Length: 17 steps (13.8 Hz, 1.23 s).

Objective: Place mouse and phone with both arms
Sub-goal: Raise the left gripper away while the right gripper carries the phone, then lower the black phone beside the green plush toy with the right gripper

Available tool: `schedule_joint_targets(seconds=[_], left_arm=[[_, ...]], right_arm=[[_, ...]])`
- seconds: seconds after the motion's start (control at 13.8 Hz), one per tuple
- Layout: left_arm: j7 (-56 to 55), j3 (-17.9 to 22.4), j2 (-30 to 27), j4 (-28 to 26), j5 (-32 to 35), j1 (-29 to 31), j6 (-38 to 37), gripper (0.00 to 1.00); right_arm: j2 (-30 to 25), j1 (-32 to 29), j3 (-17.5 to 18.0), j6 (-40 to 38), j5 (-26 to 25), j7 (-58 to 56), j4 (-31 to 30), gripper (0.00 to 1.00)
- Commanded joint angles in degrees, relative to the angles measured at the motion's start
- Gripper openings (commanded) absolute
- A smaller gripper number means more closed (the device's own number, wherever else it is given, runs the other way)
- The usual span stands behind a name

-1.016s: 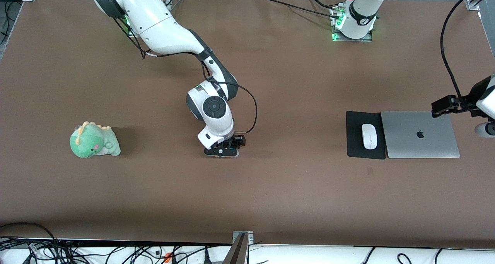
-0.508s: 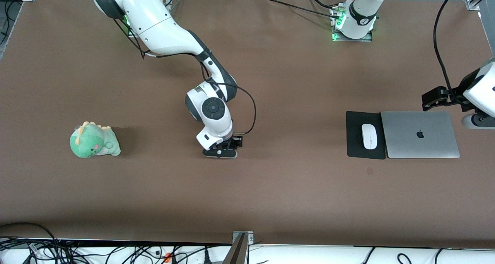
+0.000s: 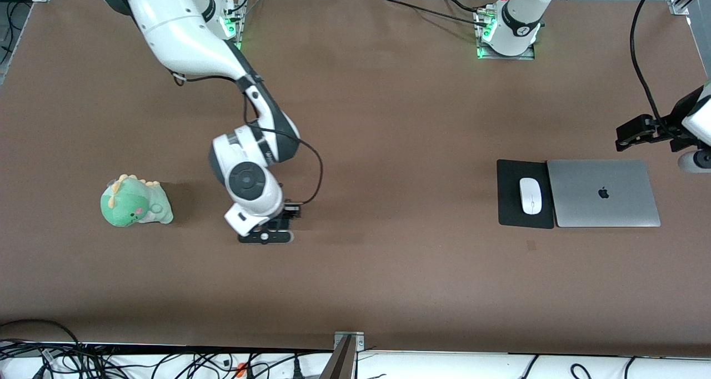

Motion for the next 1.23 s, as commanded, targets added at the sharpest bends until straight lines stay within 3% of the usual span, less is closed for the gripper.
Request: schedule_joint_targets(seconds=[0.0, 0.15, 0.36, 0.87, 1.02, 1.16], left_arm=[[0.9, 5.3, -11.6, -16.1, -0.7, -5.6, 7.1, 1.0], [1.0, 5.3, -13.2, -18.2, -0.9, -5.1, 7.4, 1.0], [0.9, 5.0, -12.6, -17.0, -0.7, -5.5, 6.1, 1.0], [1.1, 5.0, -12.6, -16.7, -0.7, -5.8, 5.3, 1.0], [1.1, 5.0, -12.6, -16.7, -0.8, -5.8, 5.2, 1.0], [1.0, 5.0, -12.6, -16.6, -0.7, -5.8, 5.2, 1.0]], right_arm=[[-8.6, -5.1, 0.5, 0.9, 1.1, -7.6, -12.5, 0.63], [-12.1, -8.3, 0.5, 4.5, 1.1, -11.8, -19.6, 0.63], [-15.0, -12.7, 0.5, 12.9, 1.1, -18.9, -28.8, 0.63], [-14.3, -15.8, 0.4, 25.2, 1.1, -23.9, -36.9, 0.64], [-13.9, -15.9, 0.4, 25.4, 1.1, -23.9, -36.9, 0.74], [-13.7, -16.5, 0.4, 26.1, 1.1, -23.9, -36.9, 0.99]])
